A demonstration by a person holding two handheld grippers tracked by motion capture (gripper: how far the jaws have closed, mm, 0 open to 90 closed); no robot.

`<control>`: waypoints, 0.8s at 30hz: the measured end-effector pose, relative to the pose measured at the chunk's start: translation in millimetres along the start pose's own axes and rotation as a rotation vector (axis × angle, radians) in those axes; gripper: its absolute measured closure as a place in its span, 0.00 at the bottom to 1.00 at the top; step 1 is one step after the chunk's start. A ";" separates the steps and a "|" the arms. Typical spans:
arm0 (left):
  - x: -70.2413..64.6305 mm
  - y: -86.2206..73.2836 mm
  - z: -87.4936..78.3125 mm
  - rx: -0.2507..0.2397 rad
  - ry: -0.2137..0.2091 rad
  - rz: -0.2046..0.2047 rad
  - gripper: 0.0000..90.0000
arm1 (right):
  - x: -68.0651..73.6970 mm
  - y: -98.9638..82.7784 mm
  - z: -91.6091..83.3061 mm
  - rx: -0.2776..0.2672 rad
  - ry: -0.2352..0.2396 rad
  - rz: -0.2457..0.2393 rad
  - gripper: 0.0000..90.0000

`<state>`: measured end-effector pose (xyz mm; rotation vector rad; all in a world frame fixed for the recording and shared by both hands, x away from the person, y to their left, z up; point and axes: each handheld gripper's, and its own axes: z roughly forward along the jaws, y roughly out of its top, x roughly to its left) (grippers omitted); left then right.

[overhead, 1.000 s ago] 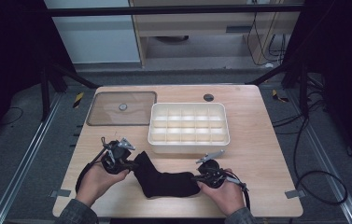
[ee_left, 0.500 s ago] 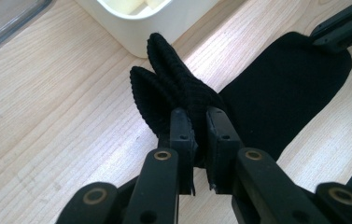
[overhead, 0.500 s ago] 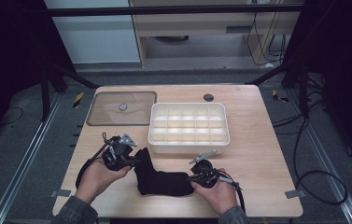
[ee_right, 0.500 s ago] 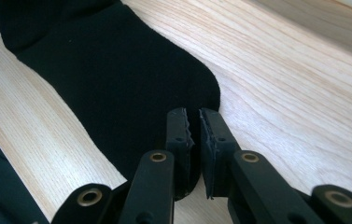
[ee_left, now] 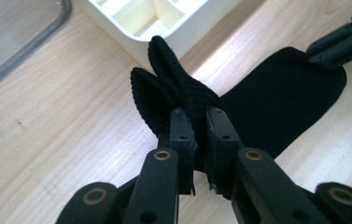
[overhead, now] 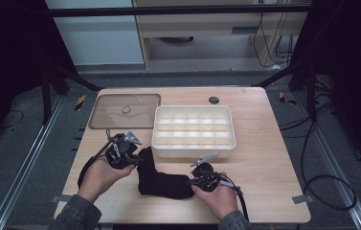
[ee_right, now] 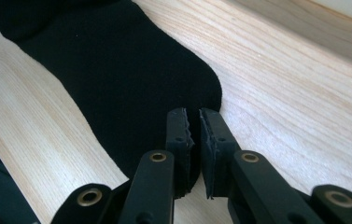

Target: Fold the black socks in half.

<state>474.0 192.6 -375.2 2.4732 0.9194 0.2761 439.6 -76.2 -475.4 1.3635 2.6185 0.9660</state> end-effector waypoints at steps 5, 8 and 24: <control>-5.7 0.7 -2.1 -0.002 -0.007 0.024 0.91 | 2.6 5.0 0.8 -0.004 0.000 -0.004 0.92; -12.5 0.2 -2.0 -0.010 -0.015 0.036 0.91 | 1.9 6.6 0.6 -0.003 0.000 -0.012 0.92; -53.5 -4.1 16.6 0.003 -0.096 0.107 0.91 | -1.0 8.7 2.1 0.020 0.024 -0.014 0.92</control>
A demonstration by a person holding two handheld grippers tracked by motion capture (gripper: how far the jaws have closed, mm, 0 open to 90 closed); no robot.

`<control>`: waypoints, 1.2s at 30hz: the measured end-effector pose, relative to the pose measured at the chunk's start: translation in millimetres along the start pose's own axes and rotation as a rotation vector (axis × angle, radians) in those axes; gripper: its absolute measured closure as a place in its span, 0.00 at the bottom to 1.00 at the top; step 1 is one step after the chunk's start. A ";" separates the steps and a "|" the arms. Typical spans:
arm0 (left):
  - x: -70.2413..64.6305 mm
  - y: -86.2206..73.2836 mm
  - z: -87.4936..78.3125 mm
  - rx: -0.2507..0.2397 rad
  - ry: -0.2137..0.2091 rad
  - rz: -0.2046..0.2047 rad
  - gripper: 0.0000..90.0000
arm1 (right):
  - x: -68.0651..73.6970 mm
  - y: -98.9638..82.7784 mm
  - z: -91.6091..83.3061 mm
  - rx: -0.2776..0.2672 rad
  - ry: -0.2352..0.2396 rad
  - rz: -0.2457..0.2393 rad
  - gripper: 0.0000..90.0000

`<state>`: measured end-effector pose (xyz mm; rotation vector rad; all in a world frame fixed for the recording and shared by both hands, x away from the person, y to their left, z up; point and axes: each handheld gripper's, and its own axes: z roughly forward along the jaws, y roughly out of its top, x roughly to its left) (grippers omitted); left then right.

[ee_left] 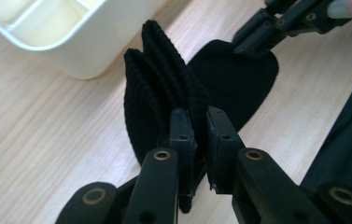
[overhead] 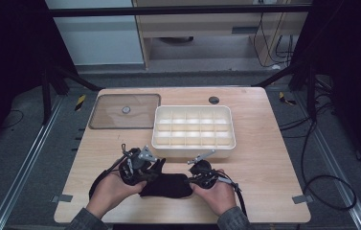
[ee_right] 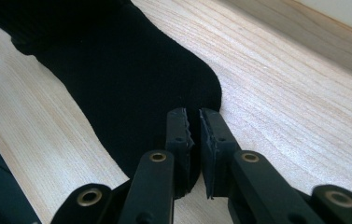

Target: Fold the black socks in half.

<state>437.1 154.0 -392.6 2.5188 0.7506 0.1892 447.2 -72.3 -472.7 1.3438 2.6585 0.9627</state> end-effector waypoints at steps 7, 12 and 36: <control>-8.2 3.4 8.1 0.014 -0.013 0.018 0.91 | -0.1 -0.1 -1.4 0.004 0.003 -0.003 0.92; -12.7 5.5 13.8 0.017 -0.025 0.024 0.91 | -0.6 -0.7 -2.1 0.007 0.007 -0.007 0.92; -31.8 10.9 37.1 0.026 -0.064 0.049 0.91 | -2.3 -3.8 -11.8 0.012 0.019 -0.020 0.92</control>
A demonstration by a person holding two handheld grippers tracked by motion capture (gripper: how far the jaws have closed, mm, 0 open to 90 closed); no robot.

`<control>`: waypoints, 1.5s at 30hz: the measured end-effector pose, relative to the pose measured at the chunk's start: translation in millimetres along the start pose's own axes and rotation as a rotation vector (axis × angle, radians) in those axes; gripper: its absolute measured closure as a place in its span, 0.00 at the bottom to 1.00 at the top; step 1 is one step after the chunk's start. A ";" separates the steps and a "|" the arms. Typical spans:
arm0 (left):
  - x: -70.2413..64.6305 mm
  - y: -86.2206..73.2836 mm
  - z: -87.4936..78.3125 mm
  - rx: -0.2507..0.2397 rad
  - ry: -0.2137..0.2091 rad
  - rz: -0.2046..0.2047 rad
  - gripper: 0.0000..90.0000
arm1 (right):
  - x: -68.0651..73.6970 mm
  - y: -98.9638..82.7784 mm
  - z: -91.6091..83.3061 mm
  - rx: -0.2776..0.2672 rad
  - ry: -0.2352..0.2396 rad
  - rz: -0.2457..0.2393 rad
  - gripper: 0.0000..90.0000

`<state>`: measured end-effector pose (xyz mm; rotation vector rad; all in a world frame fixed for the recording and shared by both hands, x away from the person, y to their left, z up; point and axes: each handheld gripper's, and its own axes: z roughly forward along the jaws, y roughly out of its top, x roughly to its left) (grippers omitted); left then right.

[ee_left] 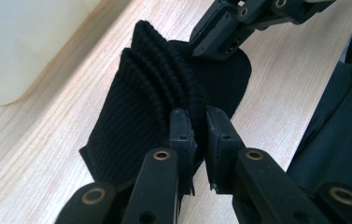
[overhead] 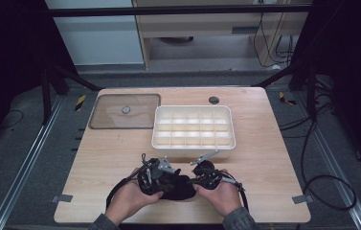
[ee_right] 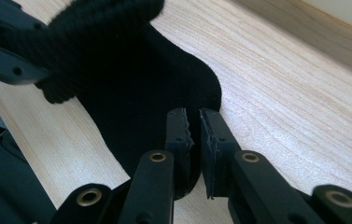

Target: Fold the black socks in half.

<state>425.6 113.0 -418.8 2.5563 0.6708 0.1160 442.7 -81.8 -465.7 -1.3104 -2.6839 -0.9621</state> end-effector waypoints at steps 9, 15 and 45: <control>-3.8 0.0 10.7 0.009 -0.018 0.005 0.91 | -1.2 -1.3 -1.1 0.003 -0.001 0.005 0.92; -5.4 -0.7 15.0 0.010 -0.023 0.004 0.91 | -1.4 -1.3 -1.1 0.005 -0.001 -0.004 0.92; -9.3 -2.8 33.5 0.035 -0.028 -0.002 0.91 | -1.1 -6.4 -1.2 0.013 0.001 -0.003 0.92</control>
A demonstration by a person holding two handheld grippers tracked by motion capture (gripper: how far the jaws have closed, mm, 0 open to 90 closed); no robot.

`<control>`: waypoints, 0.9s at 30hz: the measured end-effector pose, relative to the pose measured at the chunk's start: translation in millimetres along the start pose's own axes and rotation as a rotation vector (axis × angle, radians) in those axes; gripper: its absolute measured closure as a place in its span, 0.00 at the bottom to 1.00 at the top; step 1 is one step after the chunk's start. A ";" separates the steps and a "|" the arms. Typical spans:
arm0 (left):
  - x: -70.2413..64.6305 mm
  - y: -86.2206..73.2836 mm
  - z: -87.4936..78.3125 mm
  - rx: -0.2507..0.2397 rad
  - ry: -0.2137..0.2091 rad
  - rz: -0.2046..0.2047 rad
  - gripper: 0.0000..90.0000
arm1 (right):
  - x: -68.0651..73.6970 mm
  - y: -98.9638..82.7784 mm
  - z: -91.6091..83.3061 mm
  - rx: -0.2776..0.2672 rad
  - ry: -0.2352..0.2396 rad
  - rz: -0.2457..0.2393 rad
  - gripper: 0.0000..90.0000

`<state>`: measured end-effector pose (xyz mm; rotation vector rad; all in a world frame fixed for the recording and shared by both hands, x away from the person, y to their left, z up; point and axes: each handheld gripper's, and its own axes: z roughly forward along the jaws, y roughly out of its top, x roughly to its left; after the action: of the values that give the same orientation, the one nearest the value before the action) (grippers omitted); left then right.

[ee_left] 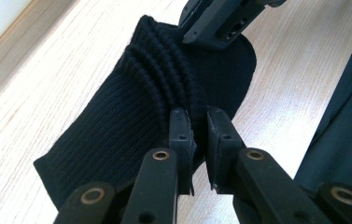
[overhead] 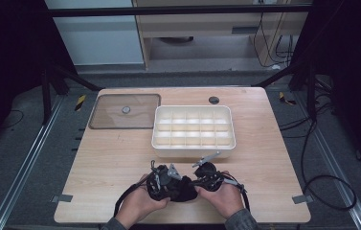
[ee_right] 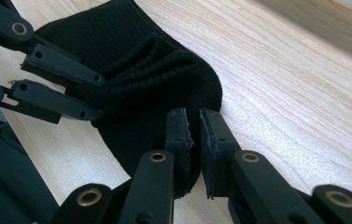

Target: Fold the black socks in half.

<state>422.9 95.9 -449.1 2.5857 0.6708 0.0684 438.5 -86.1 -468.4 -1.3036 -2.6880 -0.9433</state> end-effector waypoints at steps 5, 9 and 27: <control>-1.8 0.6 5.1 0.010 0.004 0.004 0.90 | -0.7 -0.1 0.3 -0.001 -0.002 0.000 0.92; -0.6 0.3 5.6 0.011 0.003 -0.002 0.90 | -1.0 -0.3 1.3 0.008 -0.004 0.002 0.92; -5.2 2.8 3.1 -0.066 -0.045 -0.048 0.75 | -2.6 -0.6 -1.0 0.002 -0.006 0.005 0.91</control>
<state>420.1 90.0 -450.3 2.4991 0.7020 0.0160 439.5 -88.8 -468.6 -1.3143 -2.6885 -0.9380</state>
